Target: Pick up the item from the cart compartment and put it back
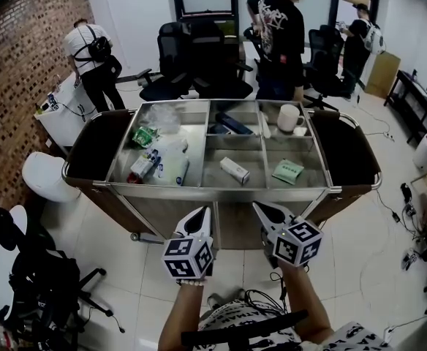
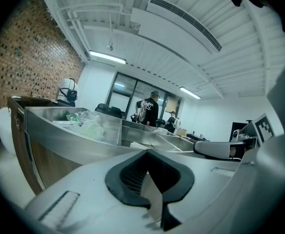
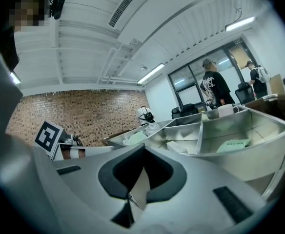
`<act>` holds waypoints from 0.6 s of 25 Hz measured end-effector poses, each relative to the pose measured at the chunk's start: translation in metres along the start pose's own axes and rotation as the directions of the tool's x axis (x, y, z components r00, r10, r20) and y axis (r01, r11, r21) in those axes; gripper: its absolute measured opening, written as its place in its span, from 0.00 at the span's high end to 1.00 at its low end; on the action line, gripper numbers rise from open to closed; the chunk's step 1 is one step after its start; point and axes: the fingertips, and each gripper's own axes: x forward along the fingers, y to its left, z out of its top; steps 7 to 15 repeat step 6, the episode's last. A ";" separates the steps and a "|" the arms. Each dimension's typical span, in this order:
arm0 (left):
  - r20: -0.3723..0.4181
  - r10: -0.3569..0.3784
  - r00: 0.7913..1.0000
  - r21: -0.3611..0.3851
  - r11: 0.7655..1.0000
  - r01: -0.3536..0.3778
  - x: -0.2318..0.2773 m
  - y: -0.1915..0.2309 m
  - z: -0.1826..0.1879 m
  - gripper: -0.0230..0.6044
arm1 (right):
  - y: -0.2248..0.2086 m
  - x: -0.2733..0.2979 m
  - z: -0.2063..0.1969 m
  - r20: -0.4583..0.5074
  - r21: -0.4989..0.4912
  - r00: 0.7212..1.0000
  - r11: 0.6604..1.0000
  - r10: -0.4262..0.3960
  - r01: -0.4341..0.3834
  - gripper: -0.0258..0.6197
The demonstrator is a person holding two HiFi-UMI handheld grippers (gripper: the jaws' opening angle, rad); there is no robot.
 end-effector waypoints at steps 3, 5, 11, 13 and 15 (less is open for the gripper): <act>0.000 -0.001 1.000 -0.001 1.000 0.001 0.000 0.001 0.002 0.96 | 0.001 0.001 0.001 -0.002 -0.001 1.000 1.000 0.000 0.000 0.96; 0.000 -0.001 1.000 0.001 1.000 0.001 0.000 0.002 0.003 0.96 | 0.002 0.002 0.002 -0.003 -0.001 1.000 1.000 0.000 0.000 0.96; 0.000 -0.001 1.000 0.001 1.000 0.001 0.000 0.002 0.003 0.96 | 0.002 0.003 0.002 -0.003 -0.001 1.000 1.000 0.001 -0.001 0.96; 0.000 -0.001 1.000 0.001 1.000 0.001 0.000 0.002 0.003 0.96 | 0.002 0.003 0.002 -0.003 -0.001 1.000 1.000 0.001 -0.001 0.96; 0.000 -0.001 1.000 0.001 1.000 0.001 0.000 0.002 0.003 0.96 | 0.002 0.003 0.002 -0.003 -0.001 1.000 1.000 0.001 -0.001 0.96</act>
